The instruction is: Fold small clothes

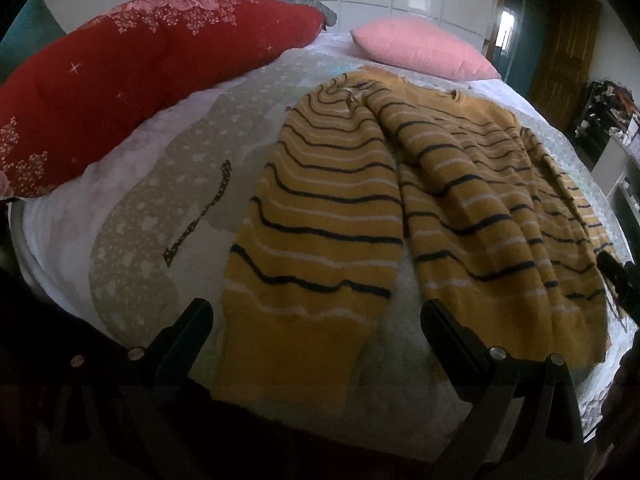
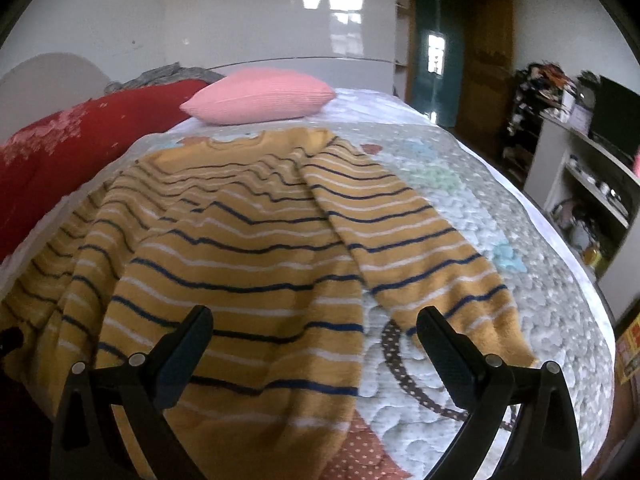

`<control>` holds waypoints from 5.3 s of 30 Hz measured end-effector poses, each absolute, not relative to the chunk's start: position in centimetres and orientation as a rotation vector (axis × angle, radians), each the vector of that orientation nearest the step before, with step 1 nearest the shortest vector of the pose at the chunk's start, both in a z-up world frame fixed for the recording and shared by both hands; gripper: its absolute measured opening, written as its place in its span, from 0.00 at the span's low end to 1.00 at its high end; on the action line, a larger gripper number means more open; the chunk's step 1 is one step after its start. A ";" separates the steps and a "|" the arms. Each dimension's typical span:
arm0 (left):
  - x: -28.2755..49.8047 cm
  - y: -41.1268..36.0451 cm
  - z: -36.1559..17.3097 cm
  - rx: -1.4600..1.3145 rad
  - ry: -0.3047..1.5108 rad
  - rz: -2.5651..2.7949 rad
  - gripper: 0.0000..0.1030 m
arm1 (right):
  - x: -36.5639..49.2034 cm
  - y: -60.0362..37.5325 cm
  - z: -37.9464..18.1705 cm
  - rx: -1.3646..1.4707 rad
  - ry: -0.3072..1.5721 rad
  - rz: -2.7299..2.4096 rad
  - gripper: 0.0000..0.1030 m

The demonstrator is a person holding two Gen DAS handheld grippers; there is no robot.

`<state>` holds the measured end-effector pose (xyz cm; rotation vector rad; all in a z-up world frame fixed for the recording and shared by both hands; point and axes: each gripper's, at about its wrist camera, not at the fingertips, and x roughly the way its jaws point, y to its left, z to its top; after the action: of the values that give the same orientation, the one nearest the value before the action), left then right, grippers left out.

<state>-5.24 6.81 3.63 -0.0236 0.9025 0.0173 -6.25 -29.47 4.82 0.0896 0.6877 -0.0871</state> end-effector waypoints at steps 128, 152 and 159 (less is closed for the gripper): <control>-5.1 3.9 3.4 -0.257 1.006 -0.267 0.68 | -11.3 -41.6 0.9 0.578 0.762 -0.129 0.60; -4.5 3.1 3.2 -0.230 1.034 -0.214 0.71 | -5.4 -44.8 0.3 0.658 0.703 -0.097 0.37; -4.9 3.3 4.9 -0.195 0.978 -0.199 0.71 | -3.9 -50.6 5.7 0.566 0.618 -0.220 0.09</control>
<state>-4.90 3.33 4.92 -0.1947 0.9778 -0.1989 -3.88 -50.58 5.71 0.5663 0.6181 -0.2200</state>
